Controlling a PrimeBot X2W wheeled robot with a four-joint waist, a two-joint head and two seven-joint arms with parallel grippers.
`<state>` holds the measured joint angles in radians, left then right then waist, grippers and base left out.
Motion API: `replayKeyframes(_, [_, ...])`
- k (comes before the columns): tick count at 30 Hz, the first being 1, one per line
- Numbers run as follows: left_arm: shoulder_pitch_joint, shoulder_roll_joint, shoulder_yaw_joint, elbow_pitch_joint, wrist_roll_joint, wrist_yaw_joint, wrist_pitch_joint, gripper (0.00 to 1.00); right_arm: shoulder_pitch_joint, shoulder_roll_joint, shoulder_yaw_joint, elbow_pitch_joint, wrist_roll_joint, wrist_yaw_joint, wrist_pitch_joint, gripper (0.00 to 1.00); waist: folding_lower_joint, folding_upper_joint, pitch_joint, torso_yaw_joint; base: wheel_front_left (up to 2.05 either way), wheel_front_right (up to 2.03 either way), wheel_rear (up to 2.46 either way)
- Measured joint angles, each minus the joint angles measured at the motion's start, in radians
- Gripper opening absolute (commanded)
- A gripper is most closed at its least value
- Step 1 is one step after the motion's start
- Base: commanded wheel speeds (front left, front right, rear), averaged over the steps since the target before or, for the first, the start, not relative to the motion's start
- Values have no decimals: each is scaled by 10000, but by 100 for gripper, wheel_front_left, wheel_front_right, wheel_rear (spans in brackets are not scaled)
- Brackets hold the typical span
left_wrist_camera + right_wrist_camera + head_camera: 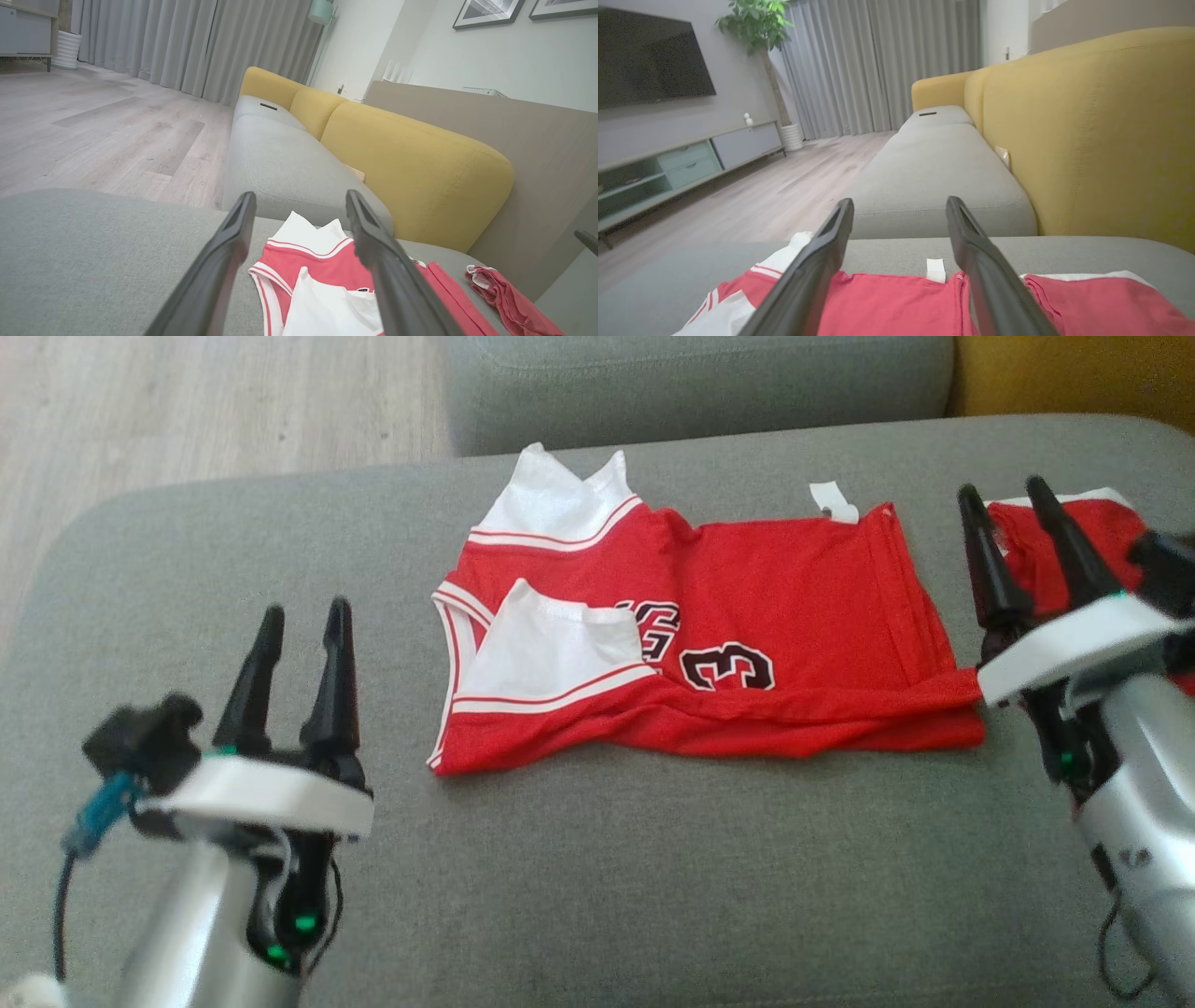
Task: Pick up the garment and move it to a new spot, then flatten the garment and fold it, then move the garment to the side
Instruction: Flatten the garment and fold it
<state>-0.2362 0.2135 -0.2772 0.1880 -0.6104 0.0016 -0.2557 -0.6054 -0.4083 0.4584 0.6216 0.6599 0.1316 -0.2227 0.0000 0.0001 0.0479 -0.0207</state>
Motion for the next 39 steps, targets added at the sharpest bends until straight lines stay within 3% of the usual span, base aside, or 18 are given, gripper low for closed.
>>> replayKeyframes(7, [1384,-1237,1210,-405,1346,-612,0,100,1870,1037,-1946,-669,-840,0,-251,100,0,0,-327,-45,0,0,0])
replayKeyframes(14, [2098,-1599,1988,-562,2102,-1022,0,100,3864,2314,-3110,-1870,-2236,0,-253,100,0,0,-333,-248,0,0,0])
replayKeyframes(21, [2077,-1641,1827,-140,2127,-1170,0,100,4326,2811,-3436,-2560,-2928,0,-244,100,0,0,-125,-484,0,0,0])
replayKeyframes(30, [558,-1666,443,2796,2533,-1248,2,100,4316,2830,-3532,-3273,-3187,0,136,100,0,0,457,-895,0,0,0])
replayKeyframes(33, [-85,-1691,334,3973,2773,-988,157,100,4315,2836,-3547,-3427,-3196,0,222,100,0,0,672,-1080,0,0,0])
replayKeyframes(39, [-1106,-1662,545,5772,3106,148,337,100,4313,2888,-3568,-3578,-3196,0,316,100,0,0,1010,-1426,0,0,0])
